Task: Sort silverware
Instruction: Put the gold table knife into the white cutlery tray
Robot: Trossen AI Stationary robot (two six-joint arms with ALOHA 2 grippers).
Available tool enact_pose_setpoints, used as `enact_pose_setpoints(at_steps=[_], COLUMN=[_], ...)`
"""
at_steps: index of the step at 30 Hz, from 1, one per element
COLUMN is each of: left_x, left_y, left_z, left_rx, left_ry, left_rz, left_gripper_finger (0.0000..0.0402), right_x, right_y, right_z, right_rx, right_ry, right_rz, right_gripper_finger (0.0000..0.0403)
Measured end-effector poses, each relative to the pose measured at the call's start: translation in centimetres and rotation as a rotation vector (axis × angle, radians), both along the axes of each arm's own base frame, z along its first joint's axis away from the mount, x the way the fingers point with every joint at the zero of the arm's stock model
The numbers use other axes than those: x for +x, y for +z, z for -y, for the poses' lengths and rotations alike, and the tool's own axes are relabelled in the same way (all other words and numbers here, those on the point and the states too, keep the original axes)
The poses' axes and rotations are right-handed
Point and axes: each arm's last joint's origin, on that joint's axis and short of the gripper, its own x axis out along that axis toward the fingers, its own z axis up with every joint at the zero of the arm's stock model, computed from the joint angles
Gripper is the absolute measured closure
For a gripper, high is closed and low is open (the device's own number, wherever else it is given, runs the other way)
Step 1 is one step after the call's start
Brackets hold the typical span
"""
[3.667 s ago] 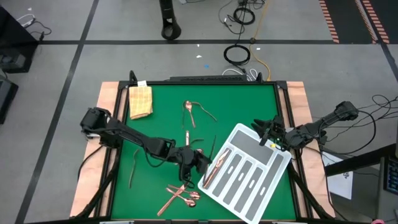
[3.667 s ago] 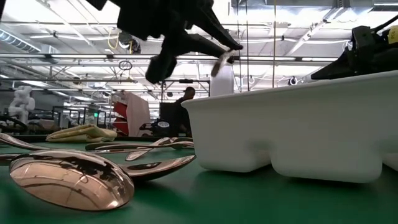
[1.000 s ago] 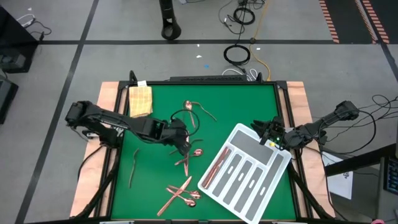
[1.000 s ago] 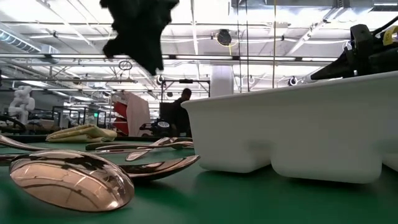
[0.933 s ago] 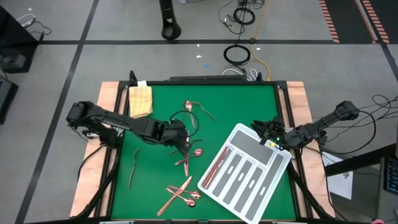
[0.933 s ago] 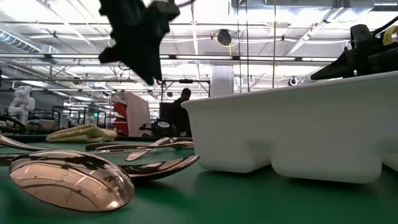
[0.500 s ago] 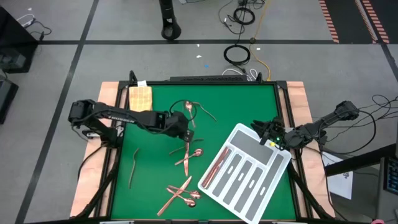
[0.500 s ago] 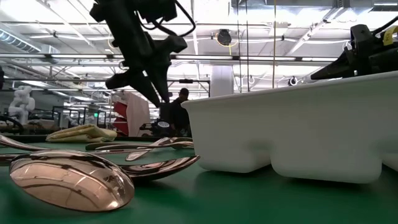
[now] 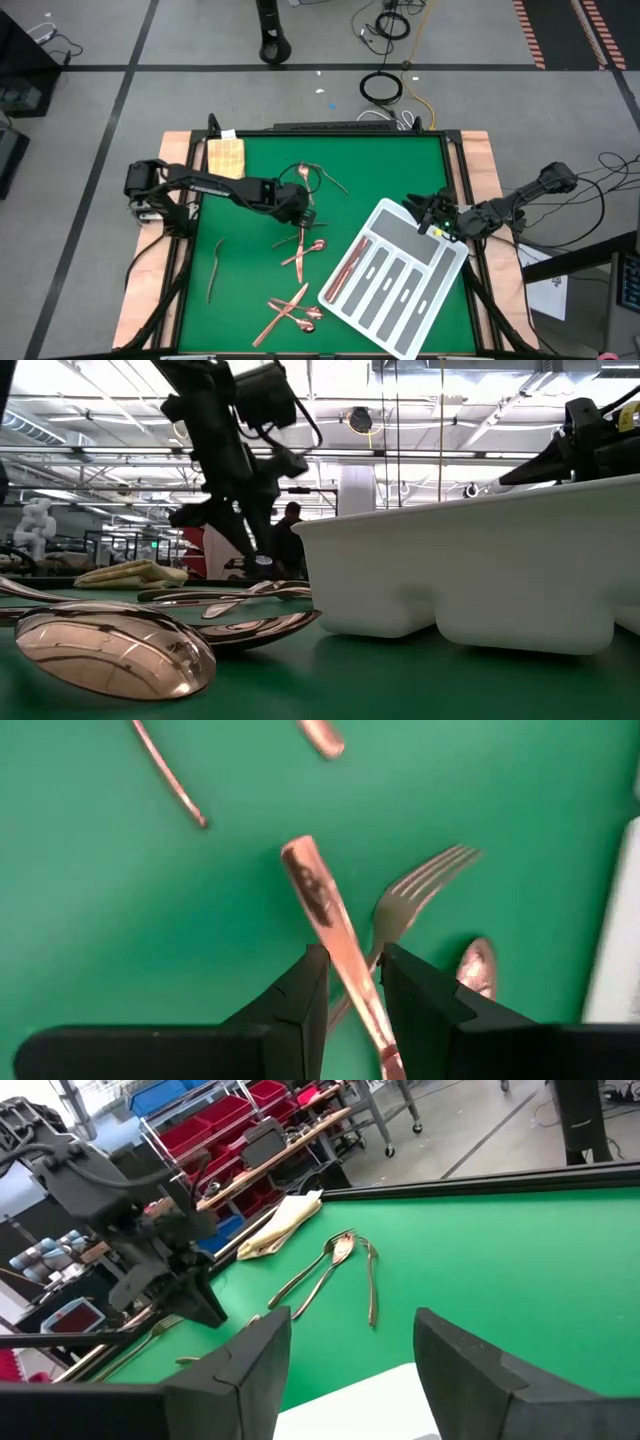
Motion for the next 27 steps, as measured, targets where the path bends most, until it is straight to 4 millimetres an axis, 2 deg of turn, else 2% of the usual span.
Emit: enact_pose_setpoints(at_steps=[5, 16, 22, 27], left_x=[0.9, 0.6, 1.0, 1.0], left_y=[-0.5, -0.6, -0.5, -0.5], left_z=[-0.2, -1.2, -1.2, -1.1], left_rx=[0.008, -0.001, 0.004, -0.071], left_ry=[0.01, 0.056, 0.034, 0.034], left_rz=[0.002, -0.025, 0.018, 0.023], left_gripper_finger=[0.0301, 0.0301, 0.0301, 0.0301], right_x=[0.0, 0.0, 0.0, 0.0], right_y=[0.0, 0.0, 0.0, 0.0], right_z=[0.0, 0.0, 0.0, 0.0], right_rx=[-0.006, -0.016, -0.016, -0.016], right_ry=[0.001, 0.003, 0.003, 0.003], right_rz=[-0.004, -0.01, -0.01, -0.01], right_gripper_finger=[0.0186, 0.0183, 0.0183, 0.0183])
